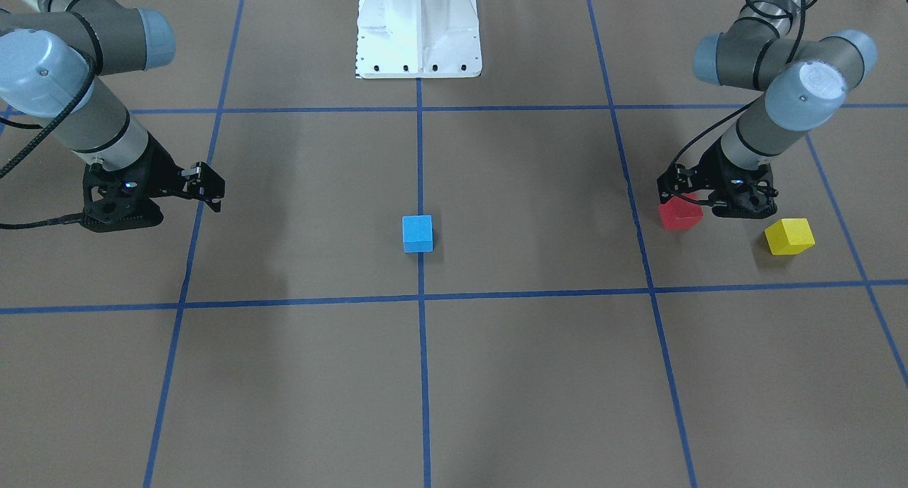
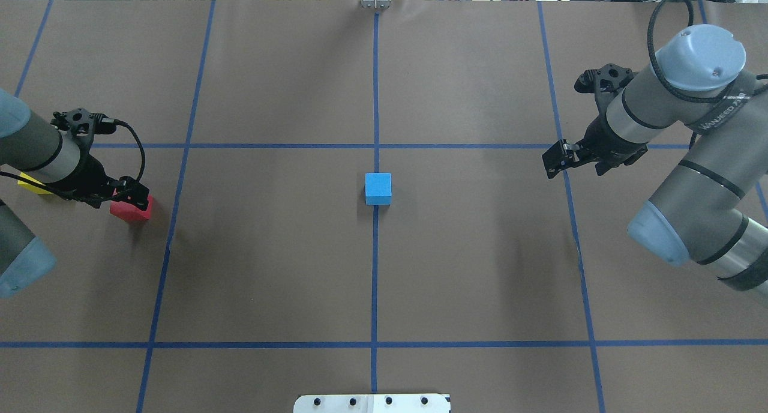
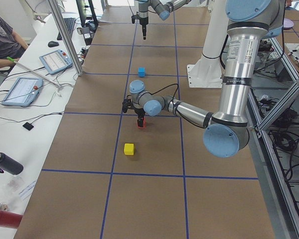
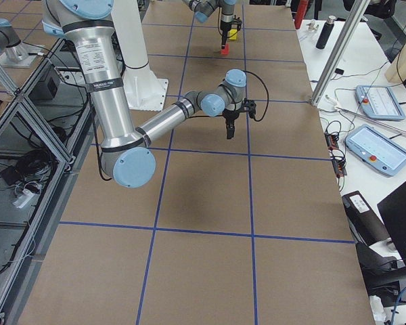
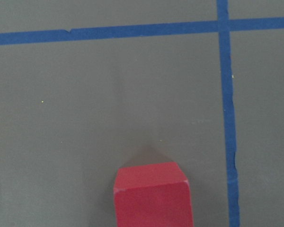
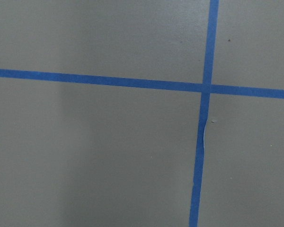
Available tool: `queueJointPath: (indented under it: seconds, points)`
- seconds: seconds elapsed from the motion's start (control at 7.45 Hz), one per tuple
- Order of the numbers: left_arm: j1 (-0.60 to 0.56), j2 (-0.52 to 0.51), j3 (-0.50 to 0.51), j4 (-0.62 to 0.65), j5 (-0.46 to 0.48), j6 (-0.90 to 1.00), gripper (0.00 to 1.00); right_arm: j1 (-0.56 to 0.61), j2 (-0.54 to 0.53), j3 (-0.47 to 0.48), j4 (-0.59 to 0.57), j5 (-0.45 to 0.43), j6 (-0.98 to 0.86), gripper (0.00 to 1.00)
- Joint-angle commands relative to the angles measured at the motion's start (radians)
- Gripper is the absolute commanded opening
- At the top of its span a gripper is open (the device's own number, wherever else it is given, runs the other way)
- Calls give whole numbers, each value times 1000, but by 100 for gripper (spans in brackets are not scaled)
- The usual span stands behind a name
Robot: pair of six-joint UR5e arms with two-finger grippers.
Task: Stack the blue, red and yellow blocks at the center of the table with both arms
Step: 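Lower the left gripper onto the red cube and close on it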
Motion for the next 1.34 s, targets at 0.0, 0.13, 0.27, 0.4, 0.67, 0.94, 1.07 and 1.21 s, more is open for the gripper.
queueJointPath:
  seconds: [0.0,0.13,0.27,0.4,0.67,0.94,1.07,1.21]
  points:
    - [8,-17,27,2,-1,-2,97,-2,0,-1,0,-1,0,100]
    - [10,-29,38,2,-2,-3,97,-2,0,-3,0,-1,1,100]
    - [16,-37,47,0,0,-15,97,-2,0,-3,0,-1,2,100]
    - [19,-37,53,0,0,-16,88,-2,0,-4,0,-1,2,100]
    - [16,-28,42,5,-5,-20,0,-2,0,-10,2,-4,2,100]
    - [16,-63,15,76,-12,-22,0,-2,0,-10,2,-5,2,100]
    - [14,-125,-22,183,-12,-20,0,0,0,-9,2,-5,0,100]
    - [18,-231,-46,286,-3,-19,0,3,-3,-7,2,-5,-6,100]
